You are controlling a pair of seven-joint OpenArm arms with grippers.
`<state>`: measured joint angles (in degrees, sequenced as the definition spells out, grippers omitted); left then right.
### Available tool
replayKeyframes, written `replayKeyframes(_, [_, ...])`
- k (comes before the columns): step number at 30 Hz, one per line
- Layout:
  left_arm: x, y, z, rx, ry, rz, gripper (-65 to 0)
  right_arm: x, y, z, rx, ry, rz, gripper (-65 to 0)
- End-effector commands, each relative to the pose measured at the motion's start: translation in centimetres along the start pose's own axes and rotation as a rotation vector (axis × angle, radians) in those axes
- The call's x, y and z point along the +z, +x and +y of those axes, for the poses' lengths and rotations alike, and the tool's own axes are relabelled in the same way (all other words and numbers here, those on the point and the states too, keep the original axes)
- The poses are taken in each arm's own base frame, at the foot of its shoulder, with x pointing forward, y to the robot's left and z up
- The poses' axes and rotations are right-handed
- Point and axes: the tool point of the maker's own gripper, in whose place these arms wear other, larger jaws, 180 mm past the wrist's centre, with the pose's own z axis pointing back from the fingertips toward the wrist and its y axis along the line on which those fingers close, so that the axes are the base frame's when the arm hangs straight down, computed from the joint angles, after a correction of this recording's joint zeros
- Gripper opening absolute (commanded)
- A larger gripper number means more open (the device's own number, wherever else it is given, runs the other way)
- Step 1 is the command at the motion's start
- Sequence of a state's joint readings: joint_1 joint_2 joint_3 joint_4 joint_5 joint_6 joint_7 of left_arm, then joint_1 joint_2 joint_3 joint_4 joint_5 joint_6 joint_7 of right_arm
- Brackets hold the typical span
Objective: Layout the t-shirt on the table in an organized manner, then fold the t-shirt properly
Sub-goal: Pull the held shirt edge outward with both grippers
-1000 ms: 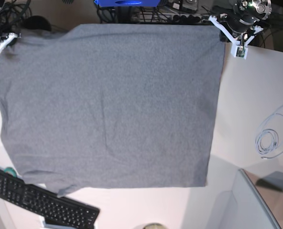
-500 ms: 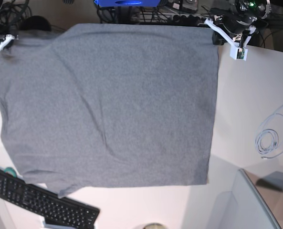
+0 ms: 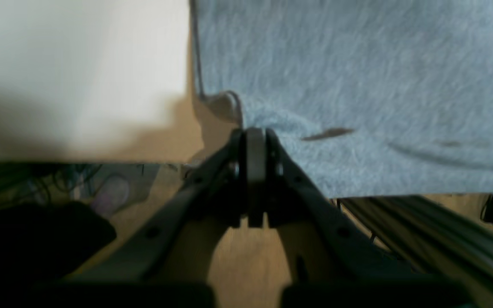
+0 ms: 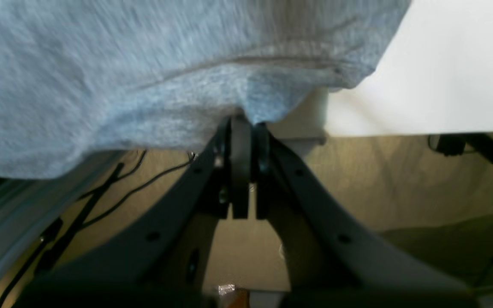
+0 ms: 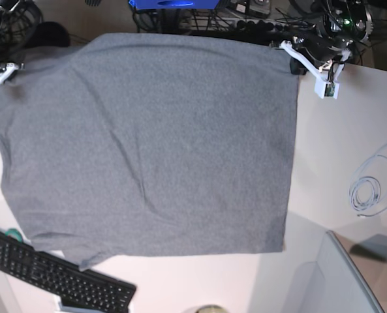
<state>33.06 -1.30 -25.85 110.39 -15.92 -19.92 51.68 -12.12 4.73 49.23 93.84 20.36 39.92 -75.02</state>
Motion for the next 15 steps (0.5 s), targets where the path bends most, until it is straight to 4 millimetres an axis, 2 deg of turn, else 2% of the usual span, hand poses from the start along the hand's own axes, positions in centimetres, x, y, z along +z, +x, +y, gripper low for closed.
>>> replayKeyframes(1, [0.5, 0.6, 0.0, -0.014, 0.0, -0.024, -65.0, 0.6, 0.5, -0.7, 0.011, -0.022, -0.014, -64.5])
replayKeyframes(10, [0.9, 0.0, 0.2, -0.021, 0.005, -0.01, -65.0, -1.0, -1.1, -0.3, -0.022, 0.024, 0.042, -64.5])
replayKeyframes(15, [1.9, -0.2, 2.8, 0.007, 0.076, -0.016, -65.0, -1.1, -0.8, -0.2, -0.023, 0.024, 0.019, -64.5])
